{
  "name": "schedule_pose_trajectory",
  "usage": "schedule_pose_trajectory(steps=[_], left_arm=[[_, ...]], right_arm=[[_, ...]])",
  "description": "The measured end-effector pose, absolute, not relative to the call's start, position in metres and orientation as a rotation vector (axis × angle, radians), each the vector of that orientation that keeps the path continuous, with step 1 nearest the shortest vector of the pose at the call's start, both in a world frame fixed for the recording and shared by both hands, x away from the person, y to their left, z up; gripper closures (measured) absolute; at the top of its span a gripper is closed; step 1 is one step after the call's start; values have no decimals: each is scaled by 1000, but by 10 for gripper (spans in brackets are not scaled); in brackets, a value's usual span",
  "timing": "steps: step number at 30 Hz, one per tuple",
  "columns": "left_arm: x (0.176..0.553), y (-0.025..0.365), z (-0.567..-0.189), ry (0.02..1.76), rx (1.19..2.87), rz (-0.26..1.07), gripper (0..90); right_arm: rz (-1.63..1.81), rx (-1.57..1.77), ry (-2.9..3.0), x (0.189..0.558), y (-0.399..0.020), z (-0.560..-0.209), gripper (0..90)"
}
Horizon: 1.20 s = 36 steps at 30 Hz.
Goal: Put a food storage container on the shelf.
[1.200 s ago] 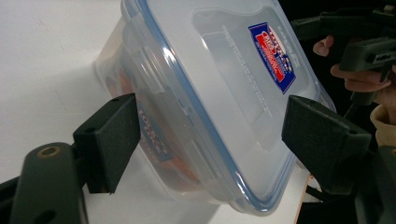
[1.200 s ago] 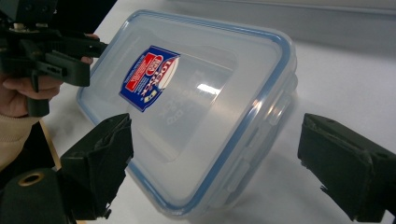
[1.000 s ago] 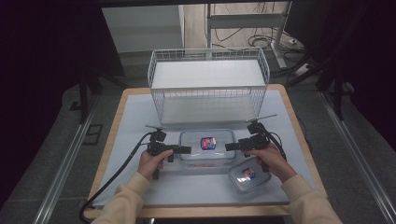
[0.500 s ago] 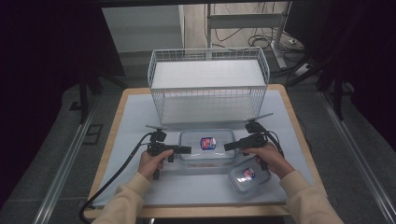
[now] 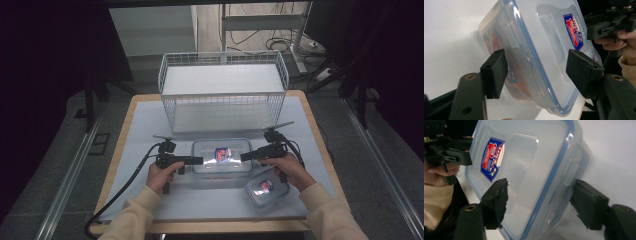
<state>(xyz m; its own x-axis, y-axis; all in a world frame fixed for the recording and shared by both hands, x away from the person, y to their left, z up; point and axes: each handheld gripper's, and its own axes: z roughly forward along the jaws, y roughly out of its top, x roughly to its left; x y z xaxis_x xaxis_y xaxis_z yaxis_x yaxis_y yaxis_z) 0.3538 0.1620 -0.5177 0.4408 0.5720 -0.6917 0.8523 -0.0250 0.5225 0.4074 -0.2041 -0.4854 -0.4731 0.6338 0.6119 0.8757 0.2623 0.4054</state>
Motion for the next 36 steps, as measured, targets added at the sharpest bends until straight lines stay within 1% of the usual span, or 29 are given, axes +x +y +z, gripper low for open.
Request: schedule_pose_trajectory(steps=[5, 10, 13, 27, 28, 36], left_arm=[[348, 162, -515, 1243, 1694, -331, 385], [347, 162, -514, 1248, 1678, -320, 412], [346, 163, -512, 1241, 1674, -298, 432], [344, 165, -508, 1227, 1660, -256, 474], [344, 167, -508, 1224, 1650, -260, 474], [344, 166, -507, 1208, 1657, -235, 480]], right_arm=[[-1074, -1385, -2190, 404, -209, -484, 388], [-1101, -1393, -2173, 401, -212, -484, 411], [-1130, -1397, -2148, 401, -215, -483, 448], [-1202, -1376, -2184, 398, -215, -478, 477], [-1232, -1362, -2176, 398, -217, -477, 501], [-1267, -1345, -2205, 396, -218, -475, 502]])
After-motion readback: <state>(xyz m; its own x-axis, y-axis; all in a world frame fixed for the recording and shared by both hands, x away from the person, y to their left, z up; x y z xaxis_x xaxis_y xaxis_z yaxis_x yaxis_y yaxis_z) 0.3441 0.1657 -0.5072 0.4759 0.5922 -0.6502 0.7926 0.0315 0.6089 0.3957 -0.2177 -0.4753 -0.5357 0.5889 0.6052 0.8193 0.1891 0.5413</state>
